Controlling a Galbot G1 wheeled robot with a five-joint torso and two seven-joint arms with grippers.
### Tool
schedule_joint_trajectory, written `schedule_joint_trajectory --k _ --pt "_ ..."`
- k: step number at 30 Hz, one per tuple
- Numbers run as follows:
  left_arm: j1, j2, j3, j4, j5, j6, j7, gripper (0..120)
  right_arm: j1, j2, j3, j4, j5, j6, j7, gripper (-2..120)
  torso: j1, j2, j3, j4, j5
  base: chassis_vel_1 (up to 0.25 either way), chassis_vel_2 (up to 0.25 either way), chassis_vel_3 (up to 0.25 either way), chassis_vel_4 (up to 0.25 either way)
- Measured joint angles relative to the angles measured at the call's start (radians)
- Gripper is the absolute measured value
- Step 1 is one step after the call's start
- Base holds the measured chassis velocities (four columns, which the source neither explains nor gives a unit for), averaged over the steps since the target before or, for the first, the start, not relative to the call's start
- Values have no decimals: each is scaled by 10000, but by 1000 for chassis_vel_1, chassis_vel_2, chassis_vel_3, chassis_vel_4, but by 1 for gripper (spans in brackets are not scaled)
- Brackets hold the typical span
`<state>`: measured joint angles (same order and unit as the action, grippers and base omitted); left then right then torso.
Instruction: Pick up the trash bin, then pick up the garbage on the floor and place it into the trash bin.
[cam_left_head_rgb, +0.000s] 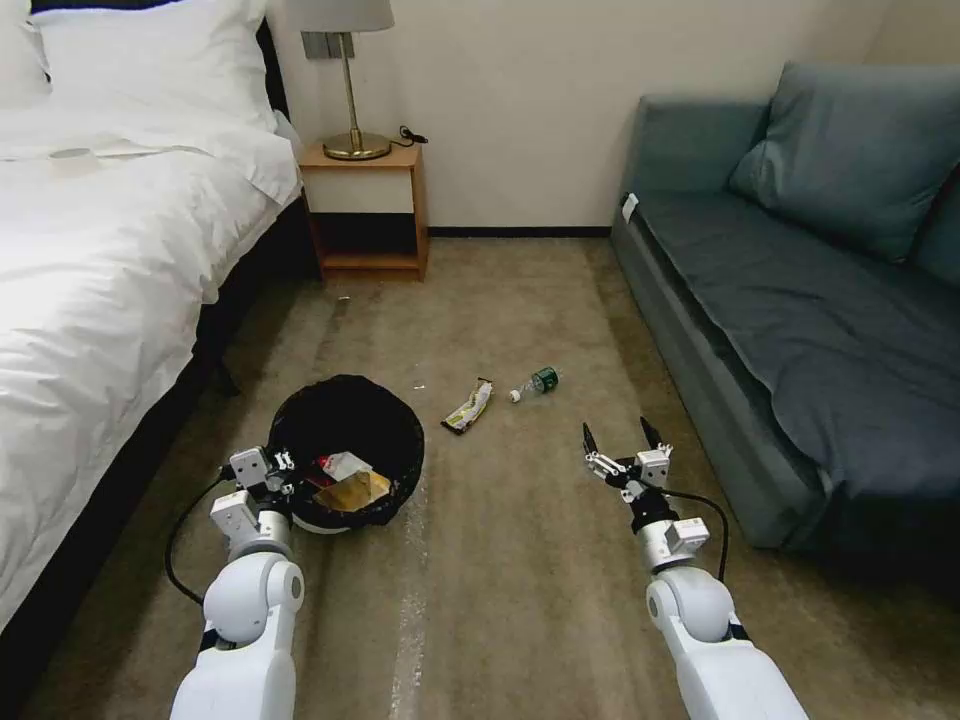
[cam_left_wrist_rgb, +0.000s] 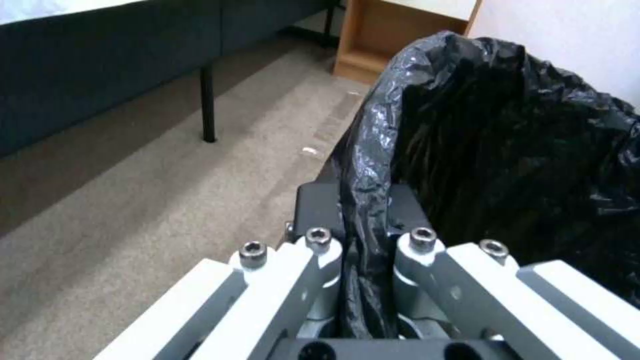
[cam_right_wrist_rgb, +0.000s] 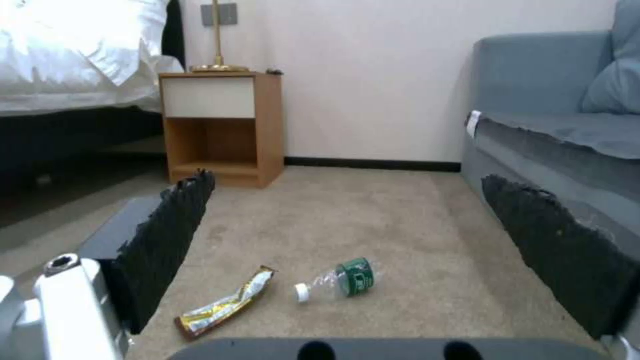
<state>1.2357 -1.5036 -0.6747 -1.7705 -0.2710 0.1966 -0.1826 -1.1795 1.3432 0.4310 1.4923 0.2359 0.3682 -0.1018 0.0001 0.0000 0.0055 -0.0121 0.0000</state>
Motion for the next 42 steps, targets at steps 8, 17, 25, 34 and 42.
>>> schedule_joint_trajectory --k 8,17,25,34,42 --pt "-33 10 -44 69 -38 1 3 4 18 22 56 -52 -13 49 -101 99 0 0 0 -1 0 -30 29 34 -27" --pt "-56 9 -63 61 -73 1 3 4 66 61 101 -131 -10 114 -226 99 0 -2 0 0 0 -106 113 107 -103" --pt "-64 -16 -44 33 -59 4 -34 4 89 73 144 -199 16 196 -311 99 0 -3 0 0 -1 -67 59 62 -76" --pt "-64 -31 -29 32 -41 7 -39 4 124 79 206 -266 43 245 -375 99 0 -2 0 0 0 -94 82 84 -90" --pt "-81 -33 -30 32 -42 8 -40 4 157 78 215 -291 45 246 -399 99 0 -3 0 0 0 -99 104 91 -103"
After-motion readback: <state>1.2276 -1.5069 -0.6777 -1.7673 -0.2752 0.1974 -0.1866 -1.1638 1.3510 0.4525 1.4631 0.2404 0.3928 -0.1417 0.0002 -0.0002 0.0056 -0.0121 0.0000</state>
